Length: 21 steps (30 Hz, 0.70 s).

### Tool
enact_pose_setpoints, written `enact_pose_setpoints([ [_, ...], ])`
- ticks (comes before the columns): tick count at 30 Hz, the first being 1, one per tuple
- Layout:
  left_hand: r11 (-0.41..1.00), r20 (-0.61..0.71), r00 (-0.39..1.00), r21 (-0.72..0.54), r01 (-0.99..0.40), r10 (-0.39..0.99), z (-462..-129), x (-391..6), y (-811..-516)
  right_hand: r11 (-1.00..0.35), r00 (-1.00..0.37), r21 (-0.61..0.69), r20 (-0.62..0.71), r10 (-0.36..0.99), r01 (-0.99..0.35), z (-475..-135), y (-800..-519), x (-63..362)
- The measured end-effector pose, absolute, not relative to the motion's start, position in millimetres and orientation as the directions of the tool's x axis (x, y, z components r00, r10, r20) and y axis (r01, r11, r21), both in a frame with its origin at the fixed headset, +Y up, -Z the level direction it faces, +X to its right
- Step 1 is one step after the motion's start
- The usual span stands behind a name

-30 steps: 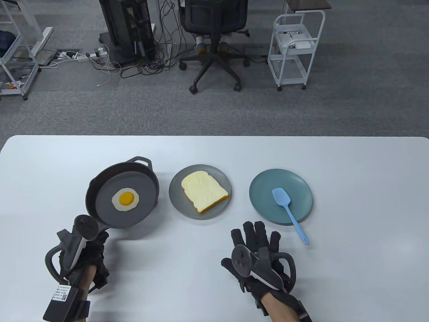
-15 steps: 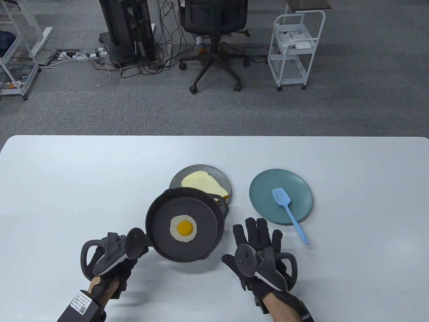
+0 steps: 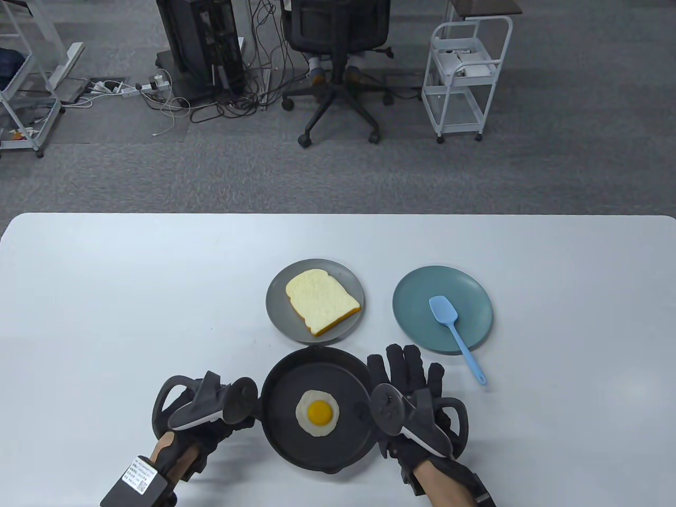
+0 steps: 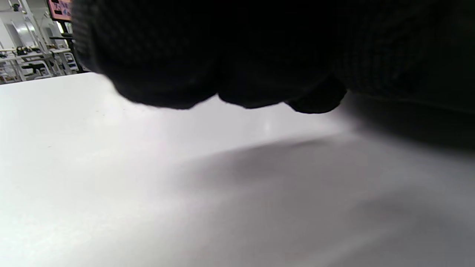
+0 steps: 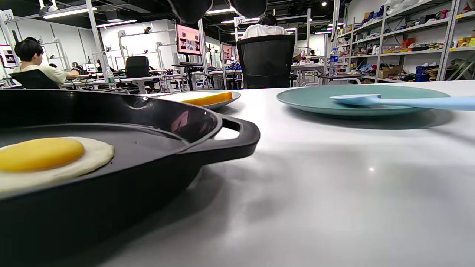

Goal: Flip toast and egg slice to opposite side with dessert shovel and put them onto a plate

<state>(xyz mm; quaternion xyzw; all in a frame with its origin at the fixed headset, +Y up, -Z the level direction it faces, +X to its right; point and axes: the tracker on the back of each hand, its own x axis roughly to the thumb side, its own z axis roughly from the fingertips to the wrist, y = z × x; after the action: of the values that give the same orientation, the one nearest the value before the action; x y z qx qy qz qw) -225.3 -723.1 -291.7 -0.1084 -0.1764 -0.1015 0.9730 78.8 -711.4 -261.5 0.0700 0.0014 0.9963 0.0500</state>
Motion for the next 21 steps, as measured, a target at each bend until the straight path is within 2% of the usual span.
enact_pose_setpoints([
  [6, 0.926, 0.354, 0.906, -0.205, 0.318, -0.233, -296.1, -224.3, -739.5, -0.995, -0.984, 0.020, 0.145, 0.099, -0.097, -260.9, -711.6, 77.9],
  [10, 0.865, 0.347, 0.885, -0.283, 0.414, -0.311, -298.0, -220.6, -752.9, -0.995, -0.984, 0.031, 0.149, 0.096, -0.092, -260.4, -712.0, 77.0],
  [12, 0.878, 0.345, 0.884, -0.247, 0.411, -0.317, -297.0, -219.1, -753.0, -0.995, -0.984, 0.037, 0.151, 0.094, -0.089, -260.3, -712.0, 76.4],
  [21, 0.875, 0.340, 0.891, -0.272, 0.400, -0.301, -296.4, -218.8, -753.5, -0.996, -0.985, 0.050, 0.153, 0.086, -0.079, -259.9, -712.5, 75.0],
])
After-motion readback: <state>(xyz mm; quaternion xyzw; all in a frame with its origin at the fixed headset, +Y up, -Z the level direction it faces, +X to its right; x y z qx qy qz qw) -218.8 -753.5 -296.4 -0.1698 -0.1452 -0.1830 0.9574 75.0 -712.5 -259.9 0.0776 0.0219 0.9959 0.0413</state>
